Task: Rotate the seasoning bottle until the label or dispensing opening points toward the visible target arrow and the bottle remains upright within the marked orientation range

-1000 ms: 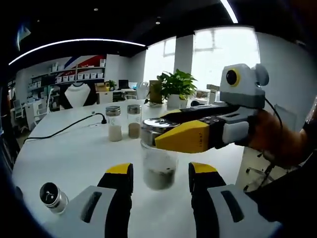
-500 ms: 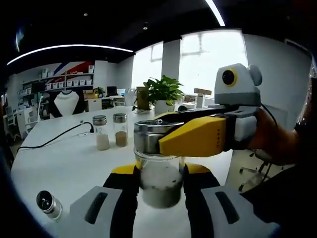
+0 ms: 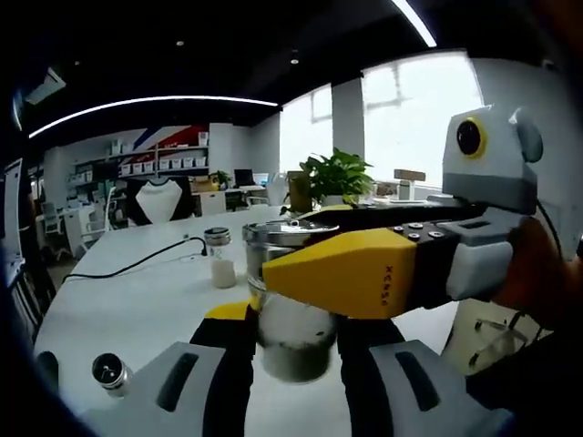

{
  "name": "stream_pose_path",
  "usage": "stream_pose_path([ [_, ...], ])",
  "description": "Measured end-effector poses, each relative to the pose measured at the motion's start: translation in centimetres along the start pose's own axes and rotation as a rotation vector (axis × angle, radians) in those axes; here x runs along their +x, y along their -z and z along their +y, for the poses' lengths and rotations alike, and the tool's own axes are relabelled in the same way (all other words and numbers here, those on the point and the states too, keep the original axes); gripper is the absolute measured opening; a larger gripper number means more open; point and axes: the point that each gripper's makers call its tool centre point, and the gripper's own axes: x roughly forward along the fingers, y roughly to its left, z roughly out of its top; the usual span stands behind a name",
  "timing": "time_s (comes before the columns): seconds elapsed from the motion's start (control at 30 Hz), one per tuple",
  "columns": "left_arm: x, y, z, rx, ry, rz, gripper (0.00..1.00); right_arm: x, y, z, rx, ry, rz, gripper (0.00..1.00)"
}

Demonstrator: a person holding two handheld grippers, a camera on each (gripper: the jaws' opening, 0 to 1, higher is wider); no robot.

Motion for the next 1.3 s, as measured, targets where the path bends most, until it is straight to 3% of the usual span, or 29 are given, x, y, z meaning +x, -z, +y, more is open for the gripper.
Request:
stream_pose_path([
  [0.37,-0.4,0.0,0.4,0.010,-0.004,-0.005,0.36,0.2,-0.2,-0.1,-0.006,-0.007,-0.016,0.28],
  [0.63,-1.4,-0.7,-0.2,0.045,0.098,-0.011,0.36,-0.7,-0.9,0.3,0.142,-0.196,-0.045,0.27],
  [0.77,-1.9,-1.0,-1.1,0.069,0.193,-0.014,0.36,-1.4,-1.2,0.8,0.116,-0.294,-0.047,0.27],
  [0.9,-2.1,-1.5,-2.0,0.043,0.284,-0.047,0.36,-2.2,-1.6,1.1,0.152,-0.395,-0.076,0.27],
  [1.13,-1.5,-1.7,-2.1,0.058,0.220,-0.041,0.36,-2.5,-1.7,0.9,0.144,-0.380,-0.095,0.27],
  [1.3,-1.0,-1.5,-1.0,0.092,0.068,-0.010,0.36,-1.7,-1.5,0.2,0.134,-0.241,-0.102,0.28],
])
